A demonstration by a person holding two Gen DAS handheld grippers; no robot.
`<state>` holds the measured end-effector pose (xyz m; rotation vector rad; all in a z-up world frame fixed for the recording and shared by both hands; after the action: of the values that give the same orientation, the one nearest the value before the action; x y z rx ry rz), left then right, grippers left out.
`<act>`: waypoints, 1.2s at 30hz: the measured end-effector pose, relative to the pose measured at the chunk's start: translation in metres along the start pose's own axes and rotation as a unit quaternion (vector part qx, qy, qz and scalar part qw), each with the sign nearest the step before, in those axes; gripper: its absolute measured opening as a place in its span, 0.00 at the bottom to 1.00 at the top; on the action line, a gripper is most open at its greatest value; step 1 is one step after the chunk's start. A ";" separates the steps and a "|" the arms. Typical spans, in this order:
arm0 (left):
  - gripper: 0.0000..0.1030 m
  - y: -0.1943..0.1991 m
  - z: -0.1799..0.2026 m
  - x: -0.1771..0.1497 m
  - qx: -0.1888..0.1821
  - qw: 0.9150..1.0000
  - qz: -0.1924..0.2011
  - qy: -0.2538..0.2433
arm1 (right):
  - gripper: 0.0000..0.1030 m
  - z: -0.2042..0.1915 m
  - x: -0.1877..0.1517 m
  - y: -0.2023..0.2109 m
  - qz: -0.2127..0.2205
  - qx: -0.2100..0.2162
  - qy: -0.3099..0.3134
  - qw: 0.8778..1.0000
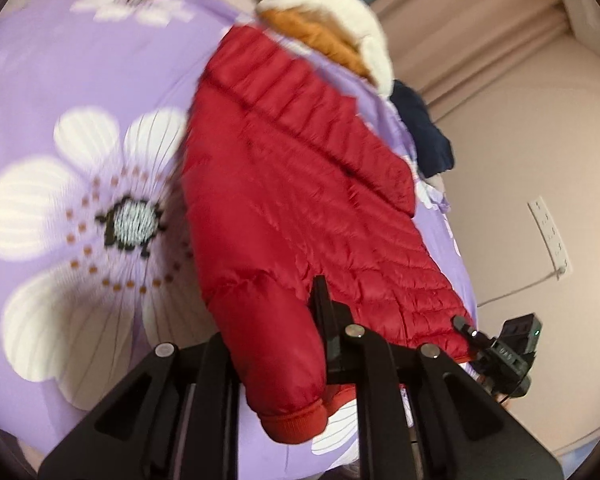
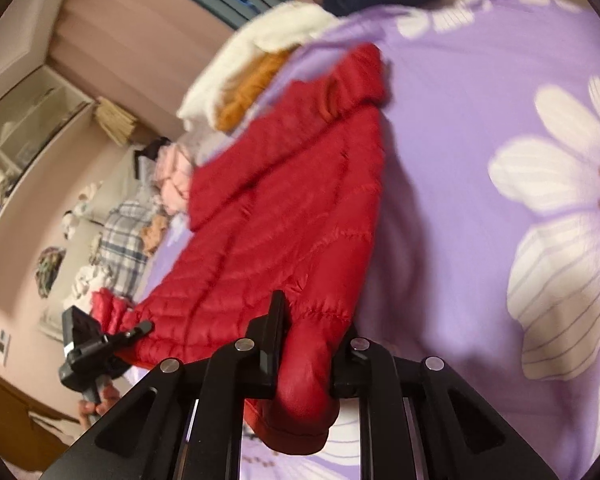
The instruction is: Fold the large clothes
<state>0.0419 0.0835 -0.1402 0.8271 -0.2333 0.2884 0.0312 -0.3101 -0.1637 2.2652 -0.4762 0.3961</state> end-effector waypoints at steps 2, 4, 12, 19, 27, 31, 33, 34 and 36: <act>0.14 0.011 0.014 0.003 0.001 0.999 0.015 -0.028 | 0.16 -0.010 0.003 0.010 0.013 0.003 0.018 1.000; 0.14 0.023 0.027 0.003 0.002 0.998 0.028 -0.056 | 0.16 -0.022 0.005 0.021 0.025 0.007 0.040 0.999; 0.14 0.071 0.072 -0.005 -0.030 0.987 0.077 -0.140 | 0.16 -0.061 0.006 0.067 0.068 0.029 0.126 0.989; 0.14 0.129 0.105 -0.020 -0.098 0.969 0.129 -0.187 | 0.16 -0.099 -0.003 0.113 0.105 0.062 0.209 0.970; 0.15 0.172 0.128 -0.032 -0.124 0.950 0.169 -0.234 | 0.17 -0.131 -0.016 0.156 0.148 0.094 0.285 0.942; 0.16 0.170 0.123 -0.025 -0.120 0.950 0.177 -0.227 | 0.17 -0.133 -0.011 0.158 0.160 0.101 0.290 0.938; 0.16 0.161 0.117 -0.016 -0.114 0.955 0.171 -0.211 | 0.17 -0.128 -0.006 0.153 0.159 0.097 0.283 0.941; 0.16 0.154 0.113 -0.011 -0.109 0.959 0.166 -0.202 | 0.17 -0.125 -0.002 0.149 0.156 0.093 0.277 0.944; 0.16 0.141 0.106 -0.001 -0.097 0.965 0.155 -0.188 | 0.17 -0.115 0.006 0.141 0.147 0.084 0.255 0.952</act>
<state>-0.0168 0.0939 0.0258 0.6429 -0.7403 0.3941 -0.0430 -0.3147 0.0030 2.1368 -0.5197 1.1785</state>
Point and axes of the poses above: each gripper's, at about its wrist camera, not at the fingertips, and y roughly against the way its jaws point, z to its right, x to its top, the point moved 5 cm from there along -y, roughly the way its jaws point, and after that the axes turned 14 degrees about -z, right-handed, at the moved point
